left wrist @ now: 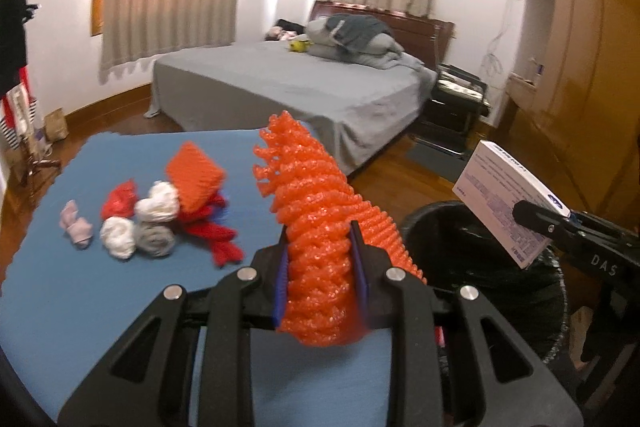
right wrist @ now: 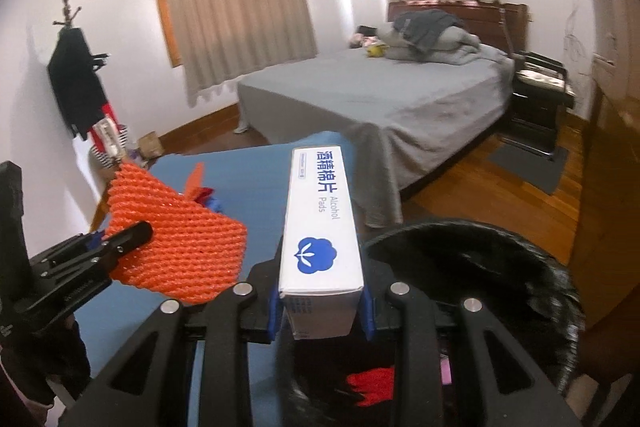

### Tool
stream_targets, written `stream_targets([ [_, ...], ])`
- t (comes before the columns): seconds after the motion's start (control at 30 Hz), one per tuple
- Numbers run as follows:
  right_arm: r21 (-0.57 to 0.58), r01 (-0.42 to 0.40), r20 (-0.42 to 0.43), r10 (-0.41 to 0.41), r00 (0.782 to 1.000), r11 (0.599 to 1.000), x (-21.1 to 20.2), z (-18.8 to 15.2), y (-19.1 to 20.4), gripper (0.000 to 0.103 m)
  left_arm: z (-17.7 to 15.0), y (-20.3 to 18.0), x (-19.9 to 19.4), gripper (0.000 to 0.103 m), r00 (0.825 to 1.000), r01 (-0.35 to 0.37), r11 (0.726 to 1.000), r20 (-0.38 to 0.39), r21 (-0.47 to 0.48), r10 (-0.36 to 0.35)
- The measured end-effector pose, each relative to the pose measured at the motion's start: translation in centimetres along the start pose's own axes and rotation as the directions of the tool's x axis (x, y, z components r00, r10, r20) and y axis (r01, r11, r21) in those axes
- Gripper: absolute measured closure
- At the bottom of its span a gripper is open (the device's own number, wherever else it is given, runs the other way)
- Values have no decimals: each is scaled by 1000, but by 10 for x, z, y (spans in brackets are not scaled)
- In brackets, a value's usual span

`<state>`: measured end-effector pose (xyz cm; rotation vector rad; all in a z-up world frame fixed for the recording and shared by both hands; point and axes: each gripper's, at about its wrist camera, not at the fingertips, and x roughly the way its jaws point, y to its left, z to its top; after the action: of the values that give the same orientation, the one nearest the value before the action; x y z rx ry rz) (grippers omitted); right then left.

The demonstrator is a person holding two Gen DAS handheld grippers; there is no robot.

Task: Collect trash
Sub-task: 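Carry the white box and orange net in both grippers over the bin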

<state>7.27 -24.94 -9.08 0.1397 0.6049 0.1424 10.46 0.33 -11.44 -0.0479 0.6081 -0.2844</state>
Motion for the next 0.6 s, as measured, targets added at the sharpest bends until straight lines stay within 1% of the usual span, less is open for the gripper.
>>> stream_targets([
  [0.23,49,85,9,-85,996,995,-22,-10,-38,73,3,-40,13,78,997,78,995,-2,56,-78],
  [0.5,83,158,-6,-158,987,984,-30,-21,-64,73,2,-79,29,77,987,159,982,-17,101,-158],
  [0.6,105,185,-19,-184,983,977,-33,-27,-82,73,0,-92,38,77,983,183,976,-32,115,-180],
])
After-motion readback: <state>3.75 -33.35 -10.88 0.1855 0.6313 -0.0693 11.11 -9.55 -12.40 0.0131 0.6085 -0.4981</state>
